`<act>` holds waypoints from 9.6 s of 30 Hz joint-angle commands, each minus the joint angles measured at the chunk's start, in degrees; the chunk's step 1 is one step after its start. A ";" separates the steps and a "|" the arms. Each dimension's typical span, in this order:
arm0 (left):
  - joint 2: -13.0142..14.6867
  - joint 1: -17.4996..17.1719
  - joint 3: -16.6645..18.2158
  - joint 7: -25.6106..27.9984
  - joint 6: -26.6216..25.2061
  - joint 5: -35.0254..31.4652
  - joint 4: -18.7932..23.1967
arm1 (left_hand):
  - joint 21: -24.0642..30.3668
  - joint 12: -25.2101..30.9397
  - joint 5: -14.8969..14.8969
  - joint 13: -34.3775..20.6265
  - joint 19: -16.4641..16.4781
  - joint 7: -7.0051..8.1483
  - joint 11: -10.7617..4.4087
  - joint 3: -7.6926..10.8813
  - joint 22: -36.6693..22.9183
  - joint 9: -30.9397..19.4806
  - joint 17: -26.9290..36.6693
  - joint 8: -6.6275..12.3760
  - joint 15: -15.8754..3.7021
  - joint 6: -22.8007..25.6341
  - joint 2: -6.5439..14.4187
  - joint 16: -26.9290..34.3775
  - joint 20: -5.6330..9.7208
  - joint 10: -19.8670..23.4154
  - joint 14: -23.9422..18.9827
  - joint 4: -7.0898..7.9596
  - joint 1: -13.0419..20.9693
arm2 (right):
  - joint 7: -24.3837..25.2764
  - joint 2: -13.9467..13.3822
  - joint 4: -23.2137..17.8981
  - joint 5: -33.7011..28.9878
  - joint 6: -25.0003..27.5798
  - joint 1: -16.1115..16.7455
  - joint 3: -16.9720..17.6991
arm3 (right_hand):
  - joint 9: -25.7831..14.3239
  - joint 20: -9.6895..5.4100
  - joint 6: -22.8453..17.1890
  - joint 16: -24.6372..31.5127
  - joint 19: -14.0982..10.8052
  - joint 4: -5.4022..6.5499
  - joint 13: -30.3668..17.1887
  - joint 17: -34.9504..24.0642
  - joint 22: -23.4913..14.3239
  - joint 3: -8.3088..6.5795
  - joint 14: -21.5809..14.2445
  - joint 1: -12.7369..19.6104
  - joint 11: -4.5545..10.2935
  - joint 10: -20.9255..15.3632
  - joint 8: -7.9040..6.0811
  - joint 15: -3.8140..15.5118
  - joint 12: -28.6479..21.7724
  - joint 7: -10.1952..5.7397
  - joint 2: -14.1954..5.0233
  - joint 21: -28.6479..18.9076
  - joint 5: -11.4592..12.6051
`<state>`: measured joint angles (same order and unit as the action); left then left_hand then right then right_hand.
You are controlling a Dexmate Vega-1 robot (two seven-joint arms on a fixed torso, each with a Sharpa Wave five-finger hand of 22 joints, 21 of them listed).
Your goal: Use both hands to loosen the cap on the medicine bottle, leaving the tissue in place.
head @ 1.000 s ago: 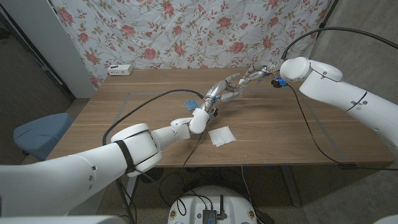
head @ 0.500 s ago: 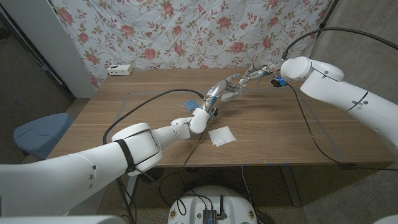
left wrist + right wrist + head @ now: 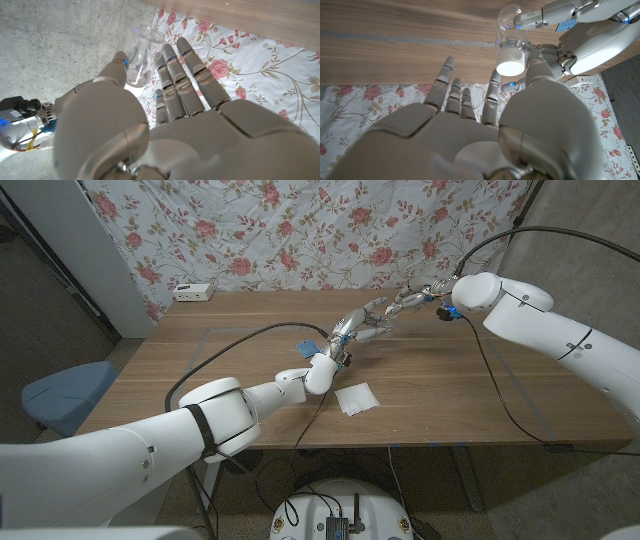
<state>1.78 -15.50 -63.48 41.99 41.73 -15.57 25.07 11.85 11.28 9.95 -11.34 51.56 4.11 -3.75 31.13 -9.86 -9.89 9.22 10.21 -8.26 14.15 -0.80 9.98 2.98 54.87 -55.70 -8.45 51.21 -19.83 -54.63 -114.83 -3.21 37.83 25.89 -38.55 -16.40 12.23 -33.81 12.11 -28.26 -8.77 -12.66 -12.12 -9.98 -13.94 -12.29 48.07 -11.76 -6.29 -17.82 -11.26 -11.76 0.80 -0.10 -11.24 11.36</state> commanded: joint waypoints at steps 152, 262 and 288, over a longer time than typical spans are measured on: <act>-0.57 0.84 -0.46 -0.07 -0.30 0.21 -1.41 | -0.37 0.20 0.41 -0.18 -1.19 0.64 -3.14 0.90 -0.21 -0.17 0.14 0.35 -2.00 0.92 0.41 0.01 0.76 3.78 -0.04 -0.03 -0.04 | -5.84 -0.88 2.88 5.76 2.13 -4.47 -1.04 | 5.10 0.14 6.58 -0.08 0.23 0.26 0.57 -1.00 -0.30 -5.81 2.51 15.33 8.44 5.11 7.80 2.00 0.95 -13.28 -1.07 0.15 -1.20; 4.20 -4.94 4.72 0.77 -3.63 -5.81 12.01 | -0.35 0.17 0.41 -0.18 -1.55 0.24 -3.29 1.11 -0.18 -0.08 0.14 0.36 -2.08 -2.51 0.10 0.00 1.07 3.73 -0.35 -0.02 -0.33 | 9.05 -2.39 -4.00 8.14 0.78 5.53 4.99 | 1.14 -1.15 -15.10 2.36 -5.62 -1.37 0.65 -0.73 -0.26 -5.51 -6.14 11.67 8.02 -6.63 -7.03 4.61 -1.61 -9.62 -1.61 -1.03 0.04; 4.80 -5.47 5.24 1.05 -3.42 -6.32 12.93 | -0.42 0.23 0.42 -0.19 -1.84 0.33 -3.30 1.20 -0.18 -0.08 0.14 0.54 -2.13 -1.92 0.17 0.02 1.19 3.89 -0.41 0.01 -0.38 | 6.96 -3.01 -4.28 9.96 -0.32 4.96 5.35 | 2.49 -1.44 -16.61 1.53 -3.91 -1.55 0.73 -1.02 -0.29 -7.71 -3.45 19.26 11.98 -6.01 -6.92 5.54 -0.48 -12.73 -2.02 -0.34 -0.69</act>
<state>6.21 -20.62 -58.55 42.86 38.35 -21.67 37.32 11.46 11.05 10.00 -11.29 49.91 4.29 -3.65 31.82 -9.90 -9.88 9.22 10.21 -8.05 11.67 -1.17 9.98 4.00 54.98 -55.89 -8.54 50.86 -13.08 -57.63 -118.96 6.37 38.15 30.71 -33.47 -14.06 10.88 -49.24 13.48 -32.44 -10.45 -12.00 -12.94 -10.14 -21.28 -15.81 66.27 -0.97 -11.99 -24.34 -6.23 -12.42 -11.41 -2.12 -11.64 10.79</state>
